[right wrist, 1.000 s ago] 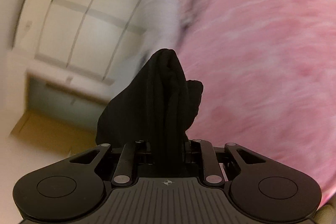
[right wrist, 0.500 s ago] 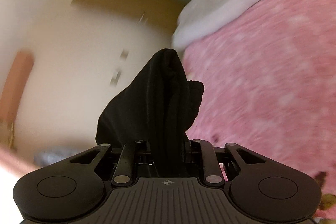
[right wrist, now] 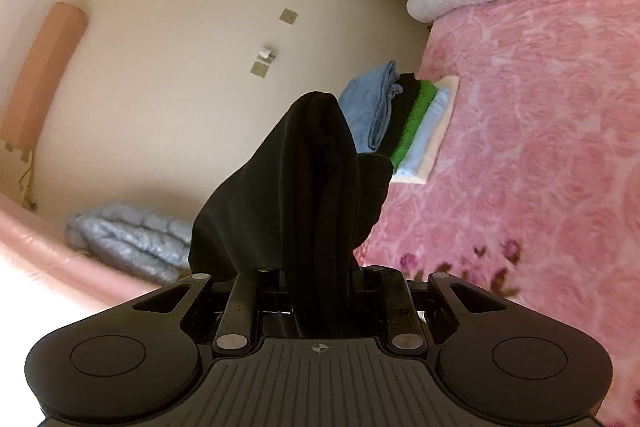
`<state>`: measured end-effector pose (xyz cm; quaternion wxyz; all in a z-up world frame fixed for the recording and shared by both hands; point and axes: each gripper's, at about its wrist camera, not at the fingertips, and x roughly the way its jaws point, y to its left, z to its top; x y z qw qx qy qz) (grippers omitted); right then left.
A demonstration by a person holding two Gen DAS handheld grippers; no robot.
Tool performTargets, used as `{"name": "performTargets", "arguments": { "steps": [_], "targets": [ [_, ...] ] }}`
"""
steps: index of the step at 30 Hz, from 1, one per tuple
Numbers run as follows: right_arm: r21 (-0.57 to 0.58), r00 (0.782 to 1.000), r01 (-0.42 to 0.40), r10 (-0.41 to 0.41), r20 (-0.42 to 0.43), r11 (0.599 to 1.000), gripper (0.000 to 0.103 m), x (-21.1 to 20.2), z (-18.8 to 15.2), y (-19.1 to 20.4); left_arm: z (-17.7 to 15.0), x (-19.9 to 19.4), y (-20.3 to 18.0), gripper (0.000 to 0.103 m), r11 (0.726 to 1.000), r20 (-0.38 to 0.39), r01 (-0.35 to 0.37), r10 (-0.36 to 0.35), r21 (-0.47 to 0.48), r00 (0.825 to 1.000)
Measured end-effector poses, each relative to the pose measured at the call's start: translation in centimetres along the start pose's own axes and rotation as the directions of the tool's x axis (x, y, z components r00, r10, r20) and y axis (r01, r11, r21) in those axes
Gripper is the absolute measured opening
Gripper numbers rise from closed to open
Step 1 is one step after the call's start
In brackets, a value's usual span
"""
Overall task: Fold clothes
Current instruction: 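Carry the black trouser bundle with both grippers toward the folded clothes stack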
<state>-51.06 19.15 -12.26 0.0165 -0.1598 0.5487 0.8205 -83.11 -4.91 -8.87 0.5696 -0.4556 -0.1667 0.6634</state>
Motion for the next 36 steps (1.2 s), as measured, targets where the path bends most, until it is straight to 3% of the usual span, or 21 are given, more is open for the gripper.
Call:
{"name": "performTargets", "arguments": {
  "steps": [6, 11, 18, 23, 27, 32, 36],
  "targets": [
    [0.120, 0.995, 0.040, -0.050, 0.083, 0.992, 0.020, 11.8, 3.9, 0.7, 13.2, 1.7, 8.7, 0.014, 0.998, -0.131, 0.010, -0.003, 0.054, 0.991],
    [0.206, 0.989, 0.069, -0.095, 0.116, 0.976, 0.020, 20.3, 6.9, 2.2, 21.3, 3.5, 13.5, 0.014, 0.997, -0.194, 0.014, 0.002, 0.081, 0.981],
    [0.200, 0.981, 0.128, -0.153, 0.115, 0.971, 0.020, 27.2, 10.8, 2.9, 25.5, 5.6, 17.8, 0.014, 1.000, -0.175, 0.025, -0.021, 0.020, 0.984],
    [0.171, 0.987, 0.107, -0.125, 0.098, 0.979, 0.020, 30.7, 13.0, 2.9, 28.6, 6.2, 18.7, 0.014, 0.999, -0.142, -0.006, 0.010, 0.032, 0.990],
    [0.163, 0.989, 0.087, -0.105, 0.104, 0.983, 0.020, 33.5, 15.6, 3.4, 33.0, 7.6, 18.8, 0.014, 0.998, -0.128, -0.004, 0.012, 0.060, 0.992],
    [0.107, 0.974, 0.058, -0.080, 0.211, 0.993, 0.020, 37.1, 20.3, 5.1, 40.6, 11.6, 19.5, 0.014, 0.986, -0.119, 0.096, -0.080, 0.137, 0.990],
    [0.121, 0.950, 0.074, -0.107, 0.295, 0.990, 0.020, 40.9, 23.0, 4.9, 46.1, 15.7, 21.0, 0.014, 0.972, -0.173, 0.162, -0.132, 0.172, 0.976]
  ]
}}
